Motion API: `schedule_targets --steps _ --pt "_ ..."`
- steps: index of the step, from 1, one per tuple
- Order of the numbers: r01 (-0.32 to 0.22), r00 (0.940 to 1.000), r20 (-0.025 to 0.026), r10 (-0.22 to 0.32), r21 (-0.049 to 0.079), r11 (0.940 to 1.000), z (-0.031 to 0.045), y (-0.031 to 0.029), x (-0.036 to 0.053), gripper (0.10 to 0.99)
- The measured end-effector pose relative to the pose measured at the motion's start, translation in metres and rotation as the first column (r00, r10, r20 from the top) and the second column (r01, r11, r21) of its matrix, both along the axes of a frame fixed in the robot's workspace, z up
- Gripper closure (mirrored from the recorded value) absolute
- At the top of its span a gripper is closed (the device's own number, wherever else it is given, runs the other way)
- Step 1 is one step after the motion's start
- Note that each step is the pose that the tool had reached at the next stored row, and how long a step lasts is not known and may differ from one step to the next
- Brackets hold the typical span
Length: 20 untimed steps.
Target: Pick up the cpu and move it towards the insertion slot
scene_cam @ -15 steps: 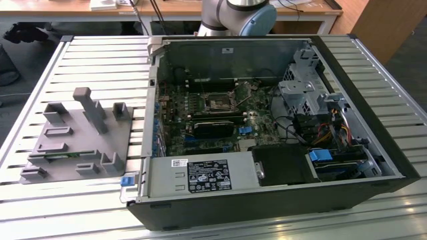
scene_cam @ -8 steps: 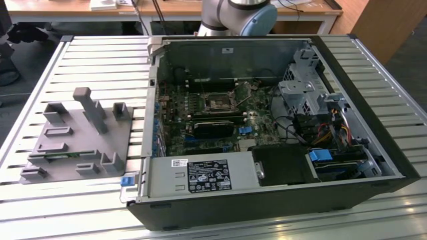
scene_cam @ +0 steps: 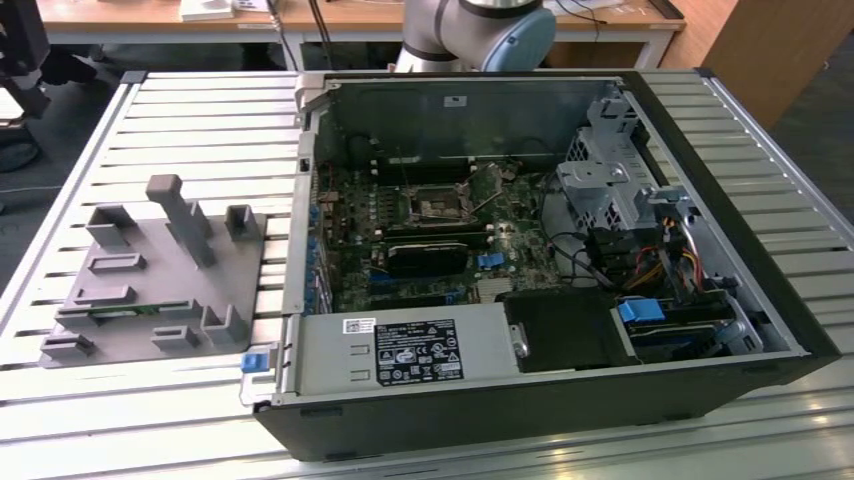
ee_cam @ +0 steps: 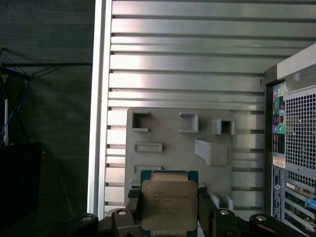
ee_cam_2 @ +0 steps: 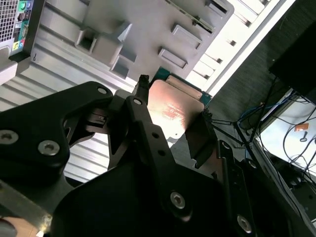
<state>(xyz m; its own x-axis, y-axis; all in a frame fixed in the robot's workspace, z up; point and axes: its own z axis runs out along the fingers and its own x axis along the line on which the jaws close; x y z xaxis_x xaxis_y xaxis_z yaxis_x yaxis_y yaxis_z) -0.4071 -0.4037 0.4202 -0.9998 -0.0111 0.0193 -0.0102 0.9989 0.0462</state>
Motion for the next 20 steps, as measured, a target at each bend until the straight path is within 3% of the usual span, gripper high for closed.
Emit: schedule_targets --steps 20 --pt "0.0 0.9998 -0.0199 0.0 0.0 1.0 0.0 0.0 0.0299 0.541"
